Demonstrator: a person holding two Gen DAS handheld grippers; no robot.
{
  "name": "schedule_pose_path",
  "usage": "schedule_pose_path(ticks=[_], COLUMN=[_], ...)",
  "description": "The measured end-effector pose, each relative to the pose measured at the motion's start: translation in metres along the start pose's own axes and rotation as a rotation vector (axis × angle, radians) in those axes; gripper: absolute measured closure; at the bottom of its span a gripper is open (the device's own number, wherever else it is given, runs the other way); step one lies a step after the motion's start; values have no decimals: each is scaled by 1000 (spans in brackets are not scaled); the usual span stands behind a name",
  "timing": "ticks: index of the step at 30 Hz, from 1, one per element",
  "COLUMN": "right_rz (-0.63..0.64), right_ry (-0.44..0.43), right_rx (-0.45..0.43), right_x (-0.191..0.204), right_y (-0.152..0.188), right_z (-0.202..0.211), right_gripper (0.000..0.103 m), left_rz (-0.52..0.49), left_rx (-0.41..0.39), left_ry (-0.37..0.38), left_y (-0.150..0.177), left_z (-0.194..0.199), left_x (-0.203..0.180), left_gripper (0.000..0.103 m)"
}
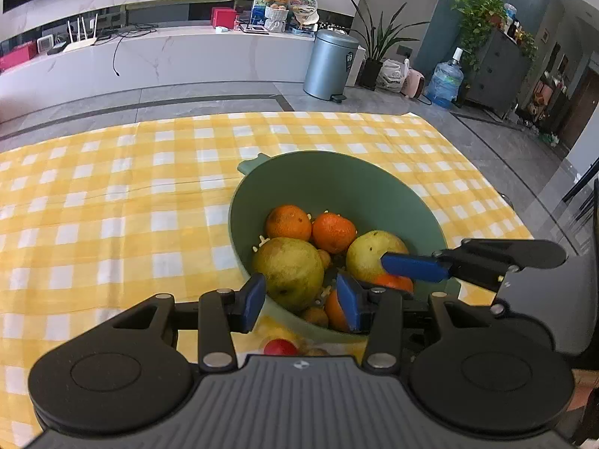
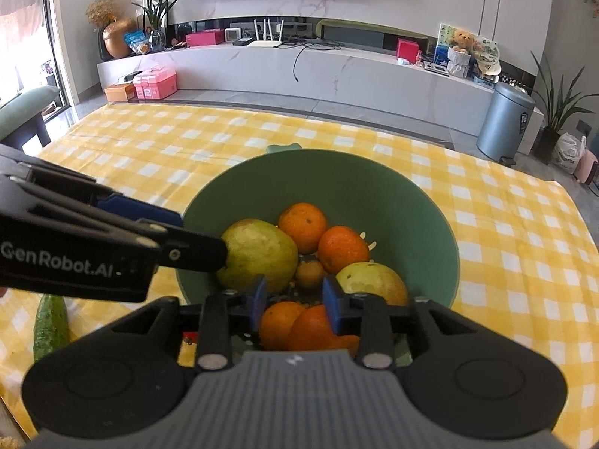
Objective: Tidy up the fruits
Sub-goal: 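Carry both brown fruits into the green colander and open both tools, then withdraw both tools from the colander toward the red and brown fruits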
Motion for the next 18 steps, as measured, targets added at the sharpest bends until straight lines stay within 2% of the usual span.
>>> schedule_pose_path(ticks=[11, 18], right_rz=[-74, -141], right_ry=[74, 119], right_rx=[-79, -137], right_x=[14, 33], right_y=[10, 29], right_z=[45, 75], right_gripper=[69, 64], left_rz=[-63, -65], left_rx=[-57, -87], left_ry=[-6, -10], left_y=[18, 41], left_z=[37, 50], left_x=[0, 7], left_gripper=[51, 51])
Point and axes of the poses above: each gripper's, at about its wrist camera, not at the fingertips, and z roughly against the way its jaws point, x to its left, y to its underside, the point moved 4 cm from there along -z, roughly the way its jaws point, and after that the axes turned 11 degrees about z, right-handed, at the moved point
